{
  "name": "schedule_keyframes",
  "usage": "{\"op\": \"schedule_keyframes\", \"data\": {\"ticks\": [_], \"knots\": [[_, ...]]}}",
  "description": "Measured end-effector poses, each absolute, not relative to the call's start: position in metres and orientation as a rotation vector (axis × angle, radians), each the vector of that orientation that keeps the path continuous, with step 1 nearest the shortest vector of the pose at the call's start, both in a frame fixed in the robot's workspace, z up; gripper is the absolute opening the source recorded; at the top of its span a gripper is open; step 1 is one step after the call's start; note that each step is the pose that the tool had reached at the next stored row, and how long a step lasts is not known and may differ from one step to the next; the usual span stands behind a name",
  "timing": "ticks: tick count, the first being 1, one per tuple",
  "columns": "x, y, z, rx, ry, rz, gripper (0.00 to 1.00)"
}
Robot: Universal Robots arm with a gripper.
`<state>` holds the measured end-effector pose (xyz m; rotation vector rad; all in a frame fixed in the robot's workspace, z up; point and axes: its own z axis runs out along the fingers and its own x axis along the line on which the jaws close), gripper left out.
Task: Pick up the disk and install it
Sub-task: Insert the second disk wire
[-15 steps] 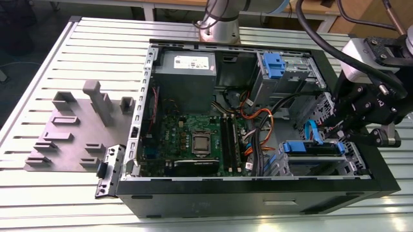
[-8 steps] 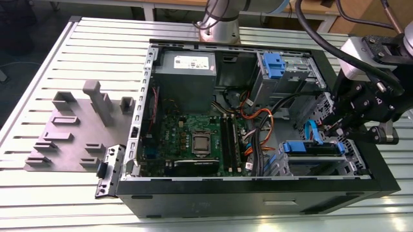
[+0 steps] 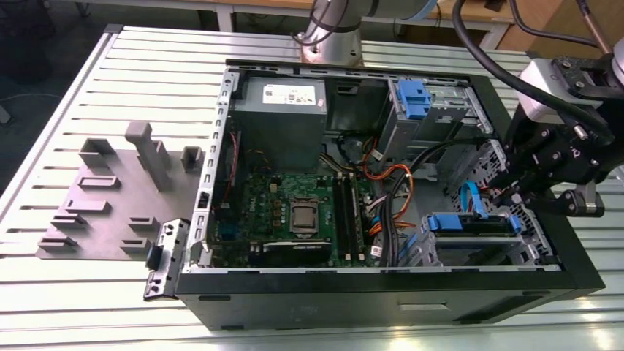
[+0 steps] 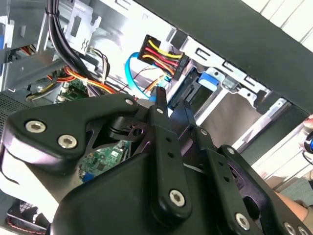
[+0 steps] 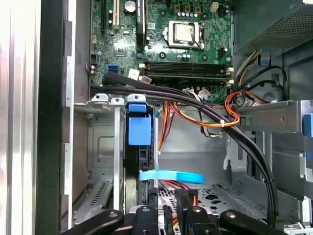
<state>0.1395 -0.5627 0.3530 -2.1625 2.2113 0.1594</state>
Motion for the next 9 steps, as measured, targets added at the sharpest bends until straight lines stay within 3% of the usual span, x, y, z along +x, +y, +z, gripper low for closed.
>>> {"op": "schedule_keyframes", "data": {"ticks": [9], "knots": [[0.1408, -0.555, 0.3496, -2.164, 2.211, 0.16, 0.29]]}}
